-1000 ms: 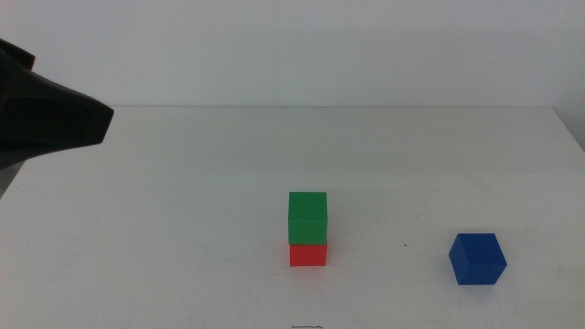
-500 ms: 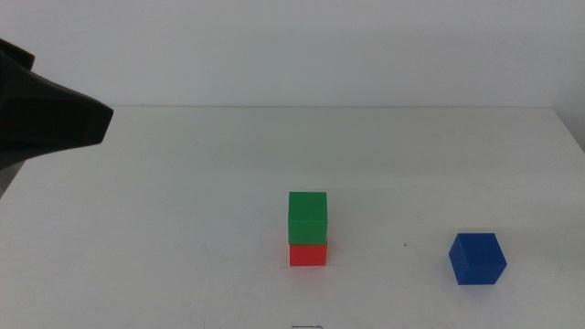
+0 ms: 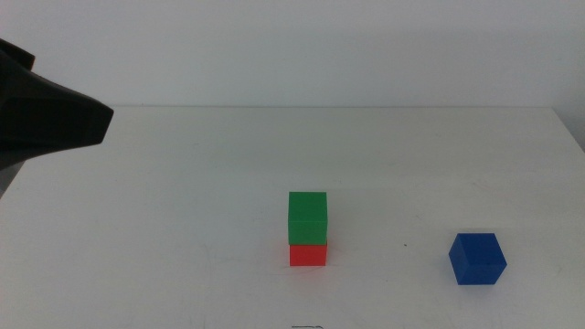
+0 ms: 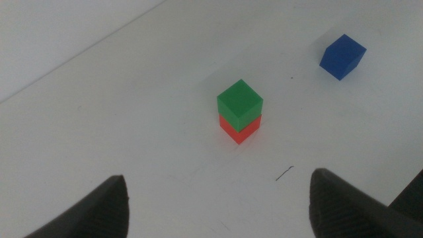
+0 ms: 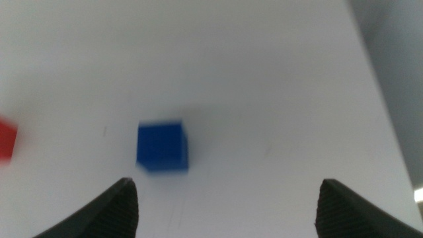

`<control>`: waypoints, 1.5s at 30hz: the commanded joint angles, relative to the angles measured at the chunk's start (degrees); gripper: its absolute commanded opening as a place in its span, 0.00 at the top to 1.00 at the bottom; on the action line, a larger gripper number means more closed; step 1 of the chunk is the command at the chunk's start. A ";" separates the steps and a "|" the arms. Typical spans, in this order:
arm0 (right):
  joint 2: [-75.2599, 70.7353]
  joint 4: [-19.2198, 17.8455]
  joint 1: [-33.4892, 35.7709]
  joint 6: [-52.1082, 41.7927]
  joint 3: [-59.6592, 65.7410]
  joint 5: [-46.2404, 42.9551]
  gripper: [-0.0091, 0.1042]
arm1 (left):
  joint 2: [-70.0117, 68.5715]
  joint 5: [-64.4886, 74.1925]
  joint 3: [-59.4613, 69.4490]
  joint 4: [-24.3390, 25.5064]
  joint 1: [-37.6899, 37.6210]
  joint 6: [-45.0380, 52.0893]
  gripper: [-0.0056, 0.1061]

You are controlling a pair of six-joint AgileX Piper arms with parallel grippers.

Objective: Stack red cubes first, then green, then blue cubes in a specific spot.

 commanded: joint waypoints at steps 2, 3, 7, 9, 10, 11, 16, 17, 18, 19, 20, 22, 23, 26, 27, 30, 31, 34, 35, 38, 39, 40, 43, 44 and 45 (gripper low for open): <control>6.09 -1.13 3.23 -0.60 -8.46 8.16 0.29 | -0.39 -3.90 -1.40 -1.42 0.10 0.08 0.11; 7.71 -1.13 4.09 -0.55 -9.94 10.20 0.29 | -0.39 -3.90 -1.40 -1.42 0.10 0.08 0.11; 15.65 -0.26 7.73 -0.07 -15.05 15.73 0.29 | -0.39 -3.90 -1.40 -1.42 0.10 0.08 0.11; 18.87 0.22 8.92 0.04 -16.15 15.72 0.29 | -0.39 -3.90 -1.40 -1.42 0.10 0.08 0.11; 20.49 0.47 9.23 0.04 -16.57 15.66 0.29 | -0.39 -3.90 -1.40 -1.42 0.10 0.08 0.11; 21.94 0.74 9.36 0.04 -16.68 15.51 0.29 | -0.39 -3.90 -1.40 -1.42 0.10 0.08 0.11; 26.99 2.34 9.36 0.04 -16.68 13.17 0.29 | -0.39 -3.90 -1.40 -1.42 0.10 0.08 0.11; 27.80 2.75 9.36 0.04 -16.68 12.49 0.29 | -0.39 -3.90 -1.40 -1.42 0.10 0.08 0.11; 28.54 3.02 9.36 0.04 -16.68 11.77 0.29 | -0.39 -3.90 -1.40 -1.42 0.10 0.08 0.11; 29.22 3.43 9.36 0.04 -16.68 11.01 0.29 | -0.39 -3.90 -1.40 -1.42 0.10 0.08 0.11; 29.76 3.43 9.36 0.04 -16.68 10.06 0.29 | -0.39 -3.90 -1.40 -1.42 0.10 0.08 0.11; 30.42 3.79 9.36 0.04 -16.68 8.08 0.29 | -0.39 -3.90 -1.40 -1.42 0.10 0.08 0.11; 30.92 4.08 9.36 0.04 -16.68 7.18 0.29 | -0.39 -3.90 -1.40 -1.42 0.10 0.08 0.11; 32.34 4.27 9.36 0.04 -16.68 6.06 0.29 | -0.39 -3.90 -1.40 -1.42 0.10 0.08 0.11; 33.12 4.27 9.36 0.30 -16.68 6.06 0.29 | -0.39 -3.90 -1.40 -1.42 0.10 0.08 0.11; 35.83 4.27 9.36 1.22 -16.74 6.23 0.29 | -0.39 -3.90 -1.40 -1.42 0.10 0.08 0.11; 36.89 4.27 9.36 1.39 -16.80 6.16 0.29 | -0.39 -3.90 -1.40 -1.42 0.10 0.08 0.11; 39.99 4.22 9.36 1.39 -18.21 6.16 0.29 | -0.39 -3.90 -1.40 -1.42 0.10 0.08 0.11; 41.03 4.22 9.36 1.39 -18.96 6.16 0.29 | -0.39 -3.90 -1.40 -1.42 0.10 0.08 0.11; 43.99 4.09 9.36 1.26 -21.12 6.04 0.28 | -0.39 -3.90 -1.40 -1.42 0.10 0.08 0.11; 44.76 4.09 9.36 1.00 -21.62 5.99 0.27 | -0.39 -3.90 -1.40 -1.42 0.10 0.08 0.11; 45.72 4.02 9.36 0.66 -22.19 5.90 0.25 | -0.39 -3.90 -1.40 -1.42 0.10 0.08 0.11; 48.31 4.02 9.36 -0.17 -23.05 5.59 0.18 | -0.39 -3.90 -1.40 -1.42 0.10 0.08 0.11; 49.22 4.07 9.36 -0.17 -23.05 5.59 0.16 | -0.39 -3.90 -1.40 -1.42 0.10 0.08 0.11; 49.88 4.13 9.36 -0.17 -23.05 5.59 0.15 | -0.39 -3.90 -1.40 -1.42 0.10 0.08 0.11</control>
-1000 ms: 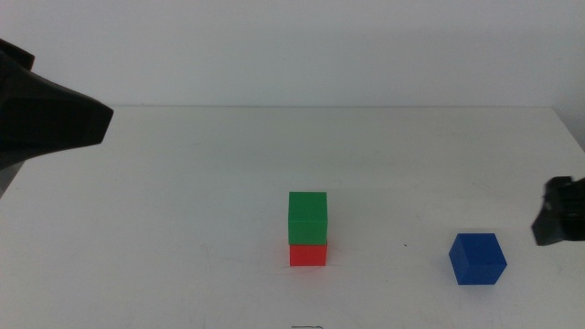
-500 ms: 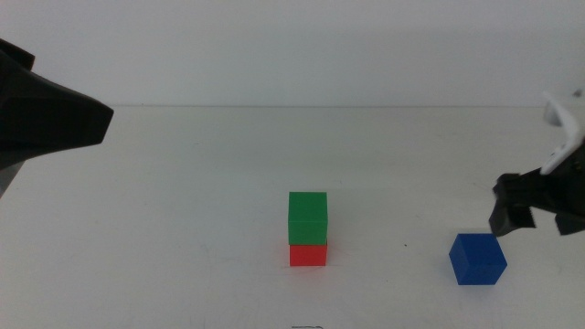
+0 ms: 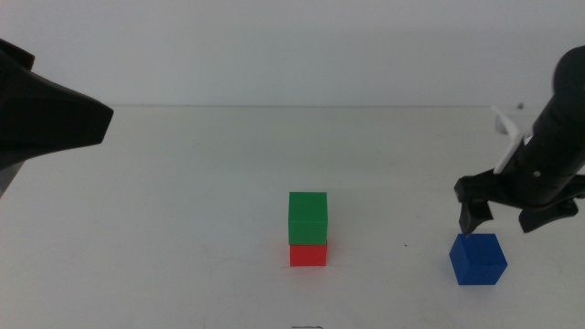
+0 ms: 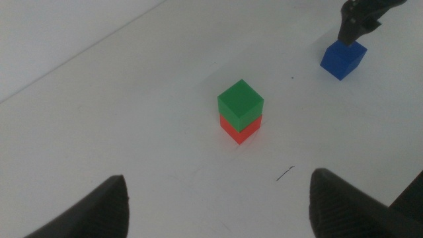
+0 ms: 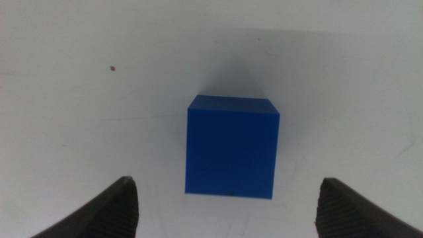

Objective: Stack red cubes first, then green, then blue cubes in a specific spot.

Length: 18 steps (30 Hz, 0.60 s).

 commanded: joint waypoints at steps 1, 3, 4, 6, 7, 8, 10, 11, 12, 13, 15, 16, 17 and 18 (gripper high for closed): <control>-0.35 -0.36 0.12 -0.81 -1.68 -0.82 0.14 | -0.39 -3.90 -1.40 -1.42 0.10 0.08 0.11; 0.94 -0.36 0.12 -0.54 -1.68 -0.69 0.14 | -0.39 -3.90 -1.40 -1.42 0.10 0.08 0.11; 1.38 -0.36 0.12 -0.17 -1.68 -0.75 0.14 | -0.39 -3.90 -1.40 -1.42 0.10 0.08 0.11; 2.03 -0.49 0.12 0.58 -1.68 -0.94 0.14 | -0.39 -3.90 -1.40 -1.42 0.10 0.08 0.11; 2.23 -0.53 0.12 0.91 -1.68 -1.07 0.14 | -0.39 -3.90 -1.40 -1.42 0.10 0.08 0.11; 2.62 -0.53 0.12 0.91 -1.68 -1.07 0.14 | -0.39 -3.90 -1.40 -1.42 0.10 0.08 0.11; 3.13 -0.53 0.12 0.91 -1.56 -1.07 0.14 | -0.39 -3.90 -1.40 -1.42 0.10 0.08 0.11; 3.42 -0.53 0.12 0.91 -1.48 -1.07 0.14 | -0.39 -3.90 -1.40 -1.42 0.10 0.08 0.11; 3.87 -0.53 0.12 0.91 -1.47 -1.07 0.14 | -0.39 -3.90 -1.40 -1.42 0.10 0.08 0.11; 4.13 -0.59 0.19 0.86 -1.41 -1.07 0.14 | -0.39 -3.90 -1.40 -1.42 0.10 0.08 0.11; 4.72 -1.11 0.62 0.86 -1.42 -1.07 0.14 | -0.39 -3.90 -1.40 -1.42 0.10 0.08 0.11; 5.02 -1.79 0.82 0.86 -1.42 -1.07 0.14 | -0.39 -3.90 -1.40 -1.42 0.10 0.08 0.11; 5.36 -1.85 0.81 0.86 -1.42 -1.19 0.14 | -0.39 -3.90 -1.40 -1.42 0.10 0.08 0.11; 5.71 -1.85 0.81 0.86 -1.42 -1.25 0.14 | -0.39 -3.90 -1.40 -1.42 0.10 0.08 0.11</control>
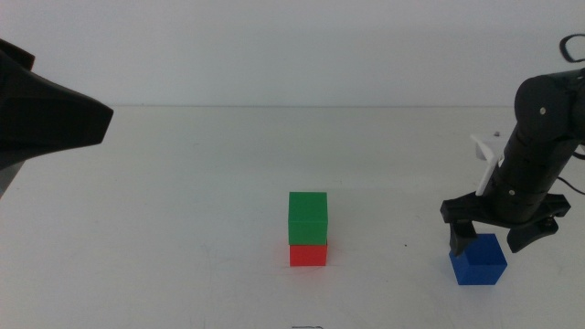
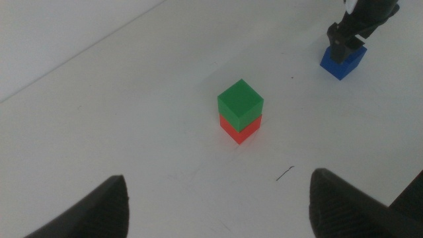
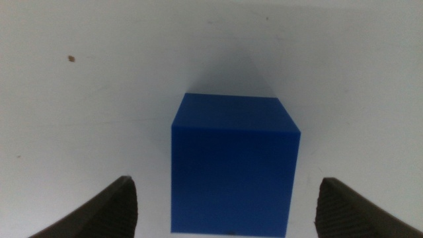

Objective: Stack red cubes first, then green, then blue cubes in a specific spot.

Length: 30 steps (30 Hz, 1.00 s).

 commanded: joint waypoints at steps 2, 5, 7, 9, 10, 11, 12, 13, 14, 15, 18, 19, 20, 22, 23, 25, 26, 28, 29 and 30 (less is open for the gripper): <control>-1.14 -1.11 0.14 -0.13 -1.39 -0.73 0.14 | -0.39 -3.90 -1.40 -1.42 0.10 0.08 0.11; 0.19 -1.11 0.14 -0.18 -1.39 -1.56 0.14 | -0.39 -3.91 -1.40 -1.25 0.10 0.08 0.11; 0.87 -1.11 0.14 -0.18 -1.39 -1.76 0.14 | -0.39 -3.91 -1.40 -1.25 0.10 0.08 0.11; 1.44 -1.11 0.14 -0.18 -1.39 -2.04 0.14 | -0.39 -3.91 -1.40 -1.25 0.10 0.08 0.11; 1.80 -1.11 0.14 -0.18 -1.39 -2.03 0.14 | -0.39 -3.91 -1.40 -1.25 0.10 0.08 0.11; 2.03 -1.16 0.14 -0.18 -1.39 -2.05 0.15 | -0.39 -3.91 -1.40 -1.25 0.10 0.08 0.11; 2.37 -1.16 0.14 -0.18 -1.39 -2.12 0.15 | -0.39 -3.91 -1.40 -1.25 0.10 0.08 0.11; 2.52 -1.16 0.14 -0.18 -1.39 -2.17 0.16 | -0.39 -3.91 -1.40 -1.25 0.10 0.08 0.11; 2.68 -1.16 0.14 -0.18 -1.39 -2.17 0.17 | -0.39 -3.91 -1.40 -1.25 0.10 0.08 0.11; 2.90 -1.16 0.14 -0.18 -1.39 -2.17 0.18 | -0.39 -3.91 -1.40 -1.25 0.10 0.08 0.11; 3.16 -1.43 0.14 -0.18 -1.39 -2.71 0.24 | -0.39 -3.91 -1.40 -1.25 0.10 0.08 0.11; 3.16 -1.48 0.14 -0.18 -1.39 -2.85 0.28 | -0.39 -3.91 -1.40 -1.25 0.10 0.08 0.11; 3.16 -1.48 0.14 -0.12 -1.39 -2.92 0.32 | -0.39 -3.91 -1.40 -1.25 0.10 0.08 0.11; 3.16 -1.48 0.14 -0.06 -1.39 -2.92 0.40 | -0.39 -3.91 -1.40 -1.25 0.10 0.08 0.11; 3.16 -1.48 0.14 -0.01 -1.39 -2.92 0.45 | -0.39 -3.91 -1.40 -1.25 0.10 0.08 0.11; 3.16 -1.48 0.14 -0.01 -1.39 -2.97 0.54 | -0.39 -3.91 -1.40 -1.25 0.10 0.08 0.11; 3.16 -1.48 0.14 -0.01 -1.39 -2.97 0.59 | -0.39 -3.91 -1.40 -1.25 0.10 0.08 0.11; 2.72 -1.25 0.35 0.25 -2.07 -0.54 0.83 | -0.39 -3.91 -1.40 -1.25 0.10 0.08 0.11; 2.29 -1.31 0.63 0.44 -2.47 0.60 0.88 | -0.39 -3.91 -1.40 -1.25 0.10 0.08 0.11; 1.74 -1.31 0.90 0.60 -2.97 1.81 0.93 | -0.39 -3.91 -1.40 -1.25 0.10 0.08 0.11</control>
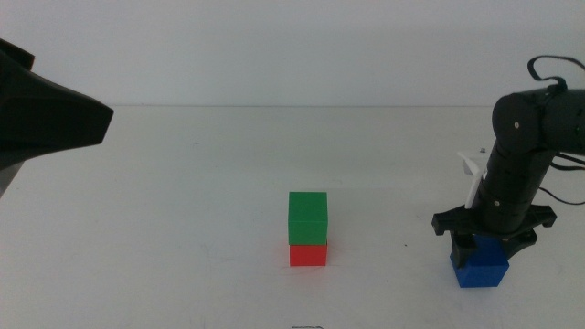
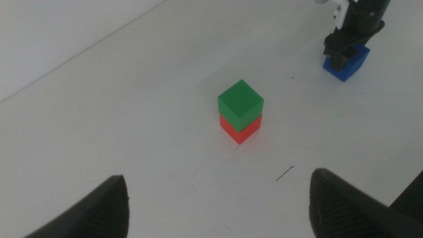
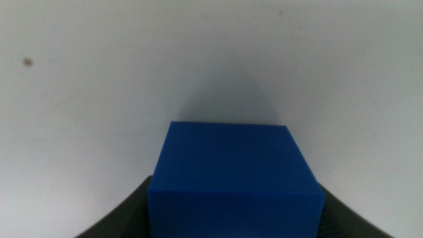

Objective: Stack red cubes first, then green, then blue cubes in a specific spot.

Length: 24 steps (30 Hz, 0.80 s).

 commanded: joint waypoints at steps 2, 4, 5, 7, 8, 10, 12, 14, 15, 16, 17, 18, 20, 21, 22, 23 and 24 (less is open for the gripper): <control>-5.12 -1.07 0.81 1.50 -3.31 3.75 0.93 | -0.39 -3.91 -1.40 -1.25 0.10 0.08 0.11; -6.40 -1.74 1.56 2.73 -4.67 5.84 0.93 | -0.39 -3.91 -1.40 -1.25 0.10 0.08 0.11; -7.09 -2.31 1.95 3.13 -5.54 7.25 0.93 | -0.39 -3.91 -1.40 -1.25 0.10 0.08 0.11; -7.94 -3.24 2.81 3.42 -7.22 10.58 0.93 | -0.39 -3.91 -1.40 -1.25 0.10 0.08 0.11; -8.29 -3.82 3.45 3.70 -8.13 12.55 0.93 | -0.39 -3.91 -1.40 -1.25 0.10 0.08 0.11; -8.59 -4.84 4.73 4.48 -9.94 16.04 0.93 | -0.39 -3.91 -1.40 -1.25 0.10 0.08 0.11; -9.36 -4.75 6.14 5.30 -10.45 15.84 0.93 | -0.39 -3.91 -1.40 -1.25 0.10 0.08 0.11; -9.93 -4.17 7.02 6.02 -10.45 15.77 0.93 | -0.39 -3.91 -1.40 -1.25 0.10 0.08 0.11; -10.00 -3.57 7.16 6.18 -10.45 15.78 0.93 | -0.39 -3.91 -1.40 -1.25 0.10 0.08 0.11; -10.02 -2.97 7.38 6.18 -10.45 15.78 0.93 | -0.39 -3.91 -1.40 -1.25 0.10 0.08 0.11; -10.21 -2.68 7.56 6.18 -10.45 15.78 0.93 | -0.39 -3.91 -1.40 -1.25 0.10 0.08 0.11; -10.32 -2.62 8.21 6.18 -10.45 15.78 0.93 | -0.39 -3.91 -1.40 -1.25 0.10 0.08 0.11; -10.77 -2.46 9.43 6.18 -10.57 15.78 0.93 | -0.39 -3.91 -1.40 -1.25 0.10 0.08 0.11; -11.06 -2.04 9.97 6.18 -10.66 15.78 0.93 | -0.39 -3.91 -1.40 -1.20 0.10 0.08 0.11; -11.25 -1.92 10.40 6.18 -10.87 15.78 0.93 | -0.39 -3.91 -1.40 -1.20 0.10 0.08 0.11; -11.27 -1.59 10.69 6.32 -11.23 15.72 0.93 | -0.39 -3.91 -1.40 -1.20 0.10 0.08 0.11; -11.38 -0.98 11.24 7.18 -11.67 15.72 0.93 | -0.39 -3.91 -1.40 -1.20 0.10 0.08 0.11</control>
